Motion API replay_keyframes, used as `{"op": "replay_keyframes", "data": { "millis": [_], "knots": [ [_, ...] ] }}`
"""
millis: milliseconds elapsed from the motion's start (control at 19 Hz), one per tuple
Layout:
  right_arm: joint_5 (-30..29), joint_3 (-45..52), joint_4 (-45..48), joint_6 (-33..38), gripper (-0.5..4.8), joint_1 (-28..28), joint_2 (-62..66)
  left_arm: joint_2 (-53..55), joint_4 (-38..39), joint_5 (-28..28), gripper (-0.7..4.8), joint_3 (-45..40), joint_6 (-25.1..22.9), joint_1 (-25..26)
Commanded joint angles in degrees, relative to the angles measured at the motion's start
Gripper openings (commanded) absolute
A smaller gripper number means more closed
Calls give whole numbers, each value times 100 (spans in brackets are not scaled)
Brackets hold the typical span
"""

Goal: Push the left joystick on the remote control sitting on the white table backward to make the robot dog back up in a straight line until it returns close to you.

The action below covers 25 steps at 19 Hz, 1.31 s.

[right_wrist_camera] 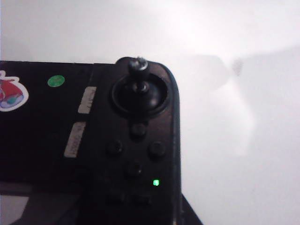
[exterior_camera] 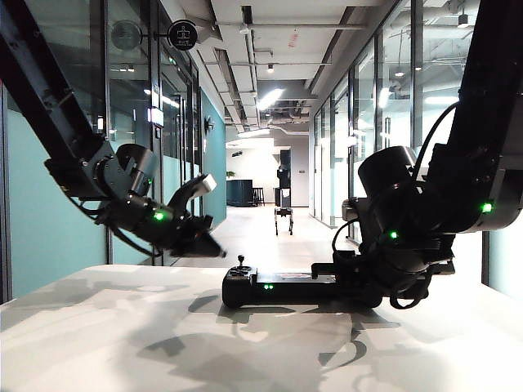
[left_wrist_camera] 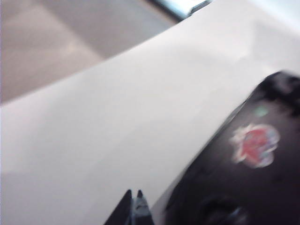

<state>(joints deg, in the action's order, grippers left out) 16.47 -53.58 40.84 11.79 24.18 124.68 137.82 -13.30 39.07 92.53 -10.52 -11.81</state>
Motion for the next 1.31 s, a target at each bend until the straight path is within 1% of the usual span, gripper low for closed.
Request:
{"op": "replay_keyframes", "data": {
  "millis": [53,158,210,368,788,945,1313],
  "knots": [
    [9,-22,131,20,200,11,-37,107,20,433,-6,256,-2,-22],
    [11,-22,133,20,200,11,-37,186,168,623,-6,455,-28,-52],
    [9,-24,136,22,200,11,-37,190,170,623,-6,457,-131,-57],
    [9,-24,136,20,200,11,-37,232,208,988,-6,457,-319,-66],
    [9,-24,138,20,200,11,-37,374,262,1010,-6,459,-649,-181],
    [11,-24,136,20,200,9,-37,372,382,1143,-6,461,-796,-184],
    [37,-24,138,20,200,9,-37,372,411,1292,-6,461,-920,-181]
  ]
}}
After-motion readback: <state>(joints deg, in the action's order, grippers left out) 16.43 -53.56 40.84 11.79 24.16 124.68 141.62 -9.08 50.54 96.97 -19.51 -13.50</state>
